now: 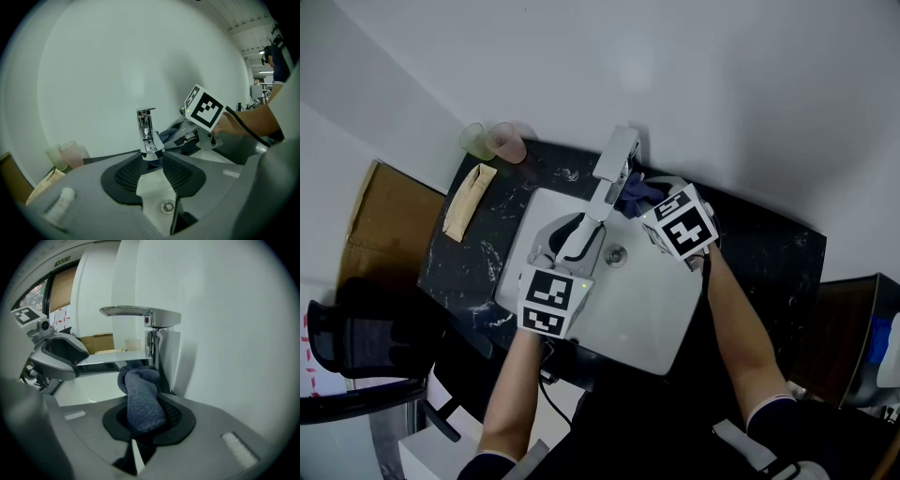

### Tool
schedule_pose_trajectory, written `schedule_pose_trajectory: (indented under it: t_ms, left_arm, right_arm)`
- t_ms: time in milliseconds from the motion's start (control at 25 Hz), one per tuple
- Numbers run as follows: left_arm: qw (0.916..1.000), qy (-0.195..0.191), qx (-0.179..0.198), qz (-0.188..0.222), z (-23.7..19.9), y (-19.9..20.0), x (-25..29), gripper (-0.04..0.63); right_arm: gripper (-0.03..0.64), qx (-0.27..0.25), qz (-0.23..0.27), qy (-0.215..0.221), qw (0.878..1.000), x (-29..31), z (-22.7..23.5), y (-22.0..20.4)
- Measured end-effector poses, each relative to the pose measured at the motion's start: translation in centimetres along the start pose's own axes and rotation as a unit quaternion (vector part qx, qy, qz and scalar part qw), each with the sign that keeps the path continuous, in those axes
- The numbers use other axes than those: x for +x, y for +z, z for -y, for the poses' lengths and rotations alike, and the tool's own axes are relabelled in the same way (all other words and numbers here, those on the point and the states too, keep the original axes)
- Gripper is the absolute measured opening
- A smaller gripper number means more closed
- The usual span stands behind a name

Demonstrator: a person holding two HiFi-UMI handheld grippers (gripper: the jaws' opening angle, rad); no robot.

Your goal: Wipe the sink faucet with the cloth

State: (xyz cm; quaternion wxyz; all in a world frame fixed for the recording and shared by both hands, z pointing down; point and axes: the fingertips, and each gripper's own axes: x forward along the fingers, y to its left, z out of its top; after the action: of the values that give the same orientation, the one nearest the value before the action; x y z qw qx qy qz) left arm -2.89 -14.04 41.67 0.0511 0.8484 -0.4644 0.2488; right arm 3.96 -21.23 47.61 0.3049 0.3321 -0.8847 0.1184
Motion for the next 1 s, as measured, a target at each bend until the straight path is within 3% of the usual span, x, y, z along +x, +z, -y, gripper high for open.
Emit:
schedule_pose_trajectory:
  t_ms: [320, 600, 800, 1000]
  left_arm:
    - [1.0000, 0.007, -0.001, -0.005, -0.1, -0.2, 0.0, 0.140]
    - [0.9999, 0.012, 0.000, -0.004, -0.3, 0.0, -0.1, 0.136]
    - [0.9999, 0.012, 0.007, -0.005, -0.1, 0.0, -0.1, 0.133]
    - [0.9999, 0.010, 0.007, -0.004, -0.1, 0.1, -0.1, 0.130]
  right_arm:
    - [0.058, 0.041, 0.027, -0.056, 0.997, -3.0, 3.7, 0.1]
    - [0.058, 0.046, -0.010, -0.121, 0.992, -3.7, 6.8, -1.7]
    - [0.058, 0.057, -0.039, -0.135, 0.988, -2.2, 7.6, -2.1]
    - [0.058, 0.061, -0.027, -0.120, 0.991, 0.3, 7.7, -0.3]
